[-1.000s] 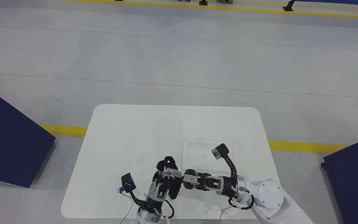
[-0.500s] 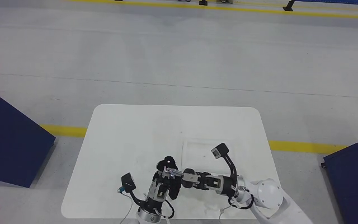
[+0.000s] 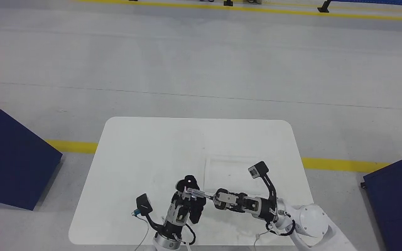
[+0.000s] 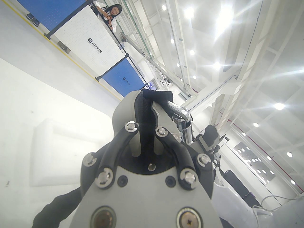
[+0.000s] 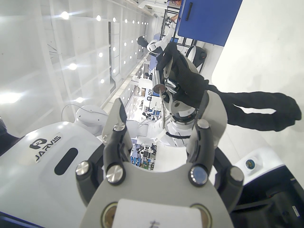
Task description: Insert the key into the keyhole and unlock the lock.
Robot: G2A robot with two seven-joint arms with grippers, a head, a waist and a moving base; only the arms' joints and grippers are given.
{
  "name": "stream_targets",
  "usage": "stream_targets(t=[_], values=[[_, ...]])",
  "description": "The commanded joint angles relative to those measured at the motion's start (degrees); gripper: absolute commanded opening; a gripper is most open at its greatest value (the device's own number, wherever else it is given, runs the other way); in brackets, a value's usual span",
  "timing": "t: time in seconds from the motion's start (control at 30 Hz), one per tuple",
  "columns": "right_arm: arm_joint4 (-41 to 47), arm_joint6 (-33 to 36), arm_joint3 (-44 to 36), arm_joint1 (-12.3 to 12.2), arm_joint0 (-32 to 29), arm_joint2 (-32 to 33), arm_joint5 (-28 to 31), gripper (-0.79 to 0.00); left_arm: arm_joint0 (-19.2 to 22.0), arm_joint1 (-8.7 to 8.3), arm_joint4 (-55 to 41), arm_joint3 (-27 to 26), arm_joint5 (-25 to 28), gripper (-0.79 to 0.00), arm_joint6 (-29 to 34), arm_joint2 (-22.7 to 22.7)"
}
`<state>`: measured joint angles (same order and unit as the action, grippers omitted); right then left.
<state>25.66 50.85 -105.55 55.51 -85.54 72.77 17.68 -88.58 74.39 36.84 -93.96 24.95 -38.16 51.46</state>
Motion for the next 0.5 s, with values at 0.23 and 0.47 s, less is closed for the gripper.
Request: stream_targets(t=[0.23, 0.47], values=[[-0.5, 0.8, -1.6, -0.3, -2.8, 2.1, 0.6, -0.785, 0.0, 0.0, 0.0, 0.0, 0.0, -0.785, 0.0, 0.0], [-1.3, 0.4, -2.0, -0.2, -2.7, 1.6, 0.3, -0.785, 0.0, 0.0, 0.0, 0.0, 0.0, -0.785, 0.0, 0.0]])
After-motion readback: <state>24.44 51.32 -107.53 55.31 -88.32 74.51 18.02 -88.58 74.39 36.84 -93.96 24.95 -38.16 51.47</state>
